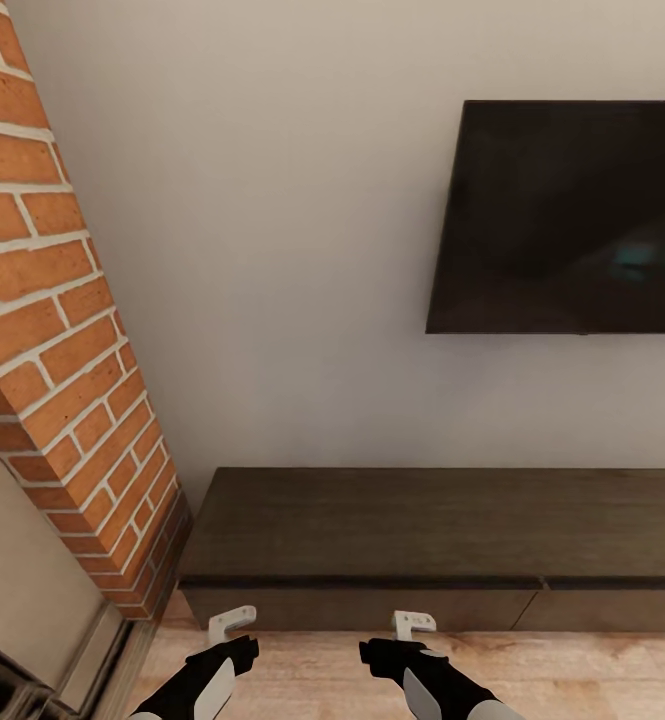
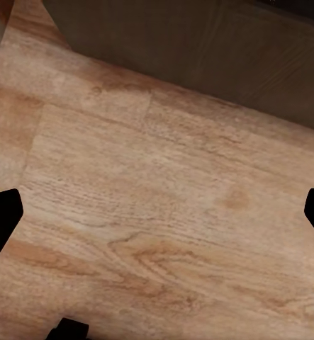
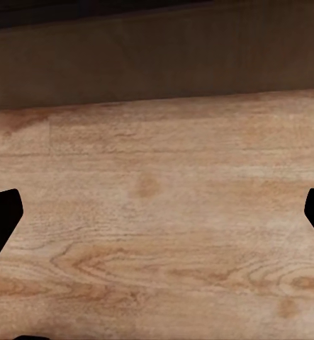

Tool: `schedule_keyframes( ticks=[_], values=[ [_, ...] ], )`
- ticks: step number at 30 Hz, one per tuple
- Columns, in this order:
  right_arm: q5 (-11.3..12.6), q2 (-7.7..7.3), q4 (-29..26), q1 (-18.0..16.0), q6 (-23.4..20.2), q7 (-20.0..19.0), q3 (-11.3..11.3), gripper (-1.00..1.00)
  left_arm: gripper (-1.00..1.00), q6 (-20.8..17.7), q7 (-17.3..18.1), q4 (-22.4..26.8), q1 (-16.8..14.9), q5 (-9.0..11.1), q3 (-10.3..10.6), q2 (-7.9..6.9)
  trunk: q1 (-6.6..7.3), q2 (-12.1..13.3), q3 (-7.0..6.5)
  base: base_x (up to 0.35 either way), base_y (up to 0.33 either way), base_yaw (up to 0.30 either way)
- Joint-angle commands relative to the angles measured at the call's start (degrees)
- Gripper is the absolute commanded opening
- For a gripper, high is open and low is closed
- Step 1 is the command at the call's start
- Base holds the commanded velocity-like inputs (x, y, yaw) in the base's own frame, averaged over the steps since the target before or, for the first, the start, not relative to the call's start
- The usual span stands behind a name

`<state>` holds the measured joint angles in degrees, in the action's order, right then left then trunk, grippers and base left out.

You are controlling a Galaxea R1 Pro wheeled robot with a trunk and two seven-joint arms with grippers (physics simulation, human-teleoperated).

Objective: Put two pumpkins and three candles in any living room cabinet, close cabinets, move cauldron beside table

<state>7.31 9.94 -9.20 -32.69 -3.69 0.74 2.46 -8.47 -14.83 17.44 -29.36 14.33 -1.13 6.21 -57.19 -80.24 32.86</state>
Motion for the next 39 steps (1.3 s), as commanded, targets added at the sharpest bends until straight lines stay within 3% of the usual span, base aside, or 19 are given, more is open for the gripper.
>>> schedule_keyframes(
  ticks=[1, 11, 39],
  values=[
    [0.62, -0.01, -0.12, -0.01, -0.29, 0.07, 0.27, 1.0, 1.0, -0.32, -0.2, 0.14, 0.0, 0.17, -0.1, 0.03, 0.0, -0.03, 0.05, 0.034, 0.0, 0.0],
    [0.88, -0.01, -0.19, -0.01, -0.27, 0.14, 0.26, 1.0, 1.0, -0.32, -0.2, 0.14, 0.0, 0.17, -0.1, 0.03, 0.0, -0.03, 0.05, 0.16, 0.0, 0.0],
    [0.96, -0.01, -0.21, -0.01, -0.18, 0.24, 0.02, 1.0, 1.0, -0.44, -0.2, 0.14, 0.0, 0.1, -0.21, -0.01, 0.0, -0.03, 0.05, 0.004, 0.0, 0.0]
  ],
)
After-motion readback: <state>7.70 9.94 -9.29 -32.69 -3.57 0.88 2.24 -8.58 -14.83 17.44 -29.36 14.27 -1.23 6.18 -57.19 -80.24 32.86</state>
